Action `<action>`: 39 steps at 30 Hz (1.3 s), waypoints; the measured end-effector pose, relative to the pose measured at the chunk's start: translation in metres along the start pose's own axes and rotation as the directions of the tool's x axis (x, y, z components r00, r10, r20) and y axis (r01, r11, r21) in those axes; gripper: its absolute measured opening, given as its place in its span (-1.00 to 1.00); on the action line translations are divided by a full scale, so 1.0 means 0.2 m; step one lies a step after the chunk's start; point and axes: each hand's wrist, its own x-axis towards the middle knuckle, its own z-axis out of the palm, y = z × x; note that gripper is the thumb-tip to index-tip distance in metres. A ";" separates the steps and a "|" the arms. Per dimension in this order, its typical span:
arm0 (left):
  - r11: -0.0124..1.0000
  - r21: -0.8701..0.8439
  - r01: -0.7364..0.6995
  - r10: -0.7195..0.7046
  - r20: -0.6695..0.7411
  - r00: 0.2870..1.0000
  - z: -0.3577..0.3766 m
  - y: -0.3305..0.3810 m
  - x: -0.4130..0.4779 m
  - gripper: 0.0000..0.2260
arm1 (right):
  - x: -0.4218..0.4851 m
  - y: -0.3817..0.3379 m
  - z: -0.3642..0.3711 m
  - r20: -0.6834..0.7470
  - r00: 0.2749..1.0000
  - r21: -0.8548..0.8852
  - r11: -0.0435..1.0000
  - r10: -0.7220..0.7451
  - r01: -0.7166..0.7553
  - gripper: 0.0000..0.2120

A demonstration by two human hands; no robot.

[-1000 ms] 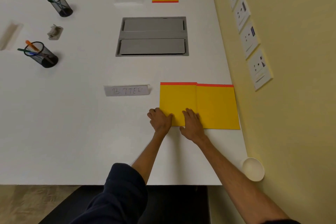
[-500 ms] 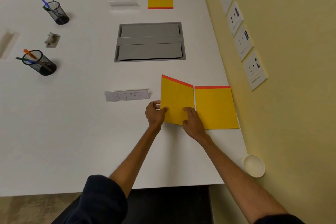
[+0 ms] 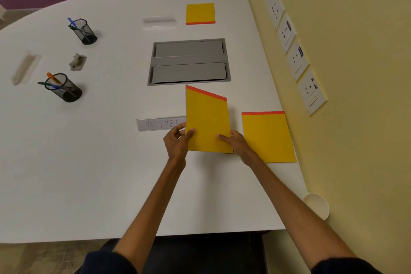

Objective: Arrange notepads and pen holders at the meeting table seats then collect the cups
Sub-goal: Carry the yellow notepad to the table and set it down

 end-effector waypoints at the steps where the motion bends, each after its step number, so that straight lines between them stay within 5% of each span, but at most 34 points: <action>1: 1.000 -0.008 -0.002 0.002 0.001 1.000 -0.01 -0.01 -0.02 -0.68 | -0.01 0.00 -0.01 -0.018 0.999 0.013 0.999 -0.030 0.030 -0.56; 7: 0.992 0.114 -0.063 0.055 0.065 0.996 0.08 -0.11 -0.09 -0.62 | -0.06 0.04 -0.18 -0.293 0.944 -0.033 0.989 -0.151 0.148 -0.29; 11: 0.963 0.236 -0.131 0.081 0.209 0.974 0.27 -0.20 -0.10 -0.63 | -0.10 0.10 -0.35 -0.452 0.880 -0.119 0.988 -0.146 0.103 -0.24; 19: 0.925 0.378 -0.048 -0.082 0.320 0.944 0.58 -0.40 -0.11 -0.59 | -0.15 0.26 -0.60 -0.608 0.780 -0.289 0.956 -0.150 -0.042 -0.17; 27: 0.794 0.596 -0.121 -0.122 0.350 0.929 0.71 -0.50 -0.10 -0.57 | -0.12 0.34 -0.68 -0.587 0.800 -0.427 0.886 -0.123 -0.178 -0.16; 33: 0.630 0.720 -0.291 -0.058 0.417 0.907 0.76 -0.52 -0.11 -0.62 | -0.11 0.38 -0.69 -0.539 0.828 -0.644 0.710 -0.158 -0.284 -0.14; 39: 0.448 0.806 -0.387 0.015 0.426 0.905 0.82 -0.53 -0.11 -0.70 | -0.09 0.44 -0.61 -0.398 0.901 -0.729 0.656 -0.174 -0.195 -0.24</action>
